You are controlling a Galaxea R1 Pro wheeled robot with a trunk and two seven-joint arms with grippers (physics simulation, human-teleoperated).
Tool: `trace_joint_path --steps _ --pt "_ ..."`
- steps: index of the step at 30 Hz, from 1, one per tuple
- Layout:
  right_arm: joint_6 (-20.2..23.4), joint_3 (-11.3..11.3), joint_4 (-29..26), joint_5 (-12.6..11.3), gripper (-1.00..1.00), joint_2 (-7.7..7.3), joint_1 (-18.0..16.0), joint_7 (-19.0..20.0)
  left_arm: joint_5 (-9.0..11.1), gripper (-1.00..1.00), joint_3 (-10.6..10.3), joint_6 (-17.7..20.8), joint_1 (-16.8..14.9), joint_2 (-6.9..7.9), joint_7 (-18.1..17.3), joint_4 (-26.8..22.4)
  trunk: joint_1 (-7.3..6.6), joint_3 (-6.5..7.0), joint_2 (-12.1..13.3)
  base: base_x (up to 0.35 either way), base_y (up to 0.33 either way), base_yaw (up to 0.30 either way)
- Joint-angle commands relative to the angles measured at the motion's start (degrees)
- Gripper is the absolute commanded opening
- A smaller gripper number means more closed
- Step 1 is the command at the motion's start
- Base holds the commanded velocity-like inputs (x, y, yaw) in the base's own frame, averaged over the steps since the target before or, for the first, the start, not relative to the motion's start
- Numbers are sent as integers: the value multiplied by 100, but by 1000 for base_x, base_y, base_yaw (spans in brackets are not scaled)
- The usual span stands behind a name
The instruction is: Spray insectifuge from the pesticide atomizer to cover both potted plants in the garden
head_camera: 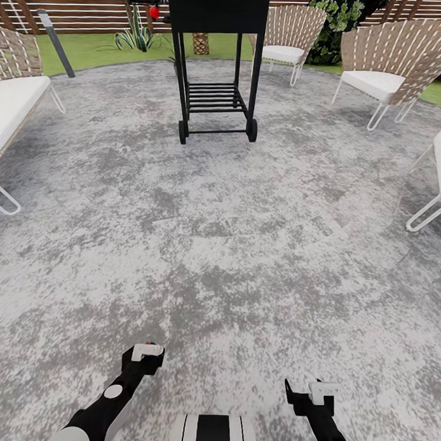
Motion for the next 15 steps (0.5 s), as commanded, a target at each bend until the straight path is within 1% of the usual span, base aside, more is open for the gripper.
trace_joint_path --steps 1,13,14,15 --pt "-17 -2 1 2 100 0 -2 1 -4 100 -14 -19 -3 2 3 5 0 -3 -1 52 0 0" --pt "-17 -2 3 2 100 0 -2 -2 -4 100 -14 -19 -3 1 0 5 0 -3 -1 10 0 0" --pt "-17 4 8 2 100 0 -2 1 -8 -100 -14 -19 -3 5 2 5 0 -3 -1 0 0 0" --pt "-17 5 9 2 100 0 -2 -2 -7 -100 -14 -19 -3 7 2 5 0 -3 -1 0 0 0"
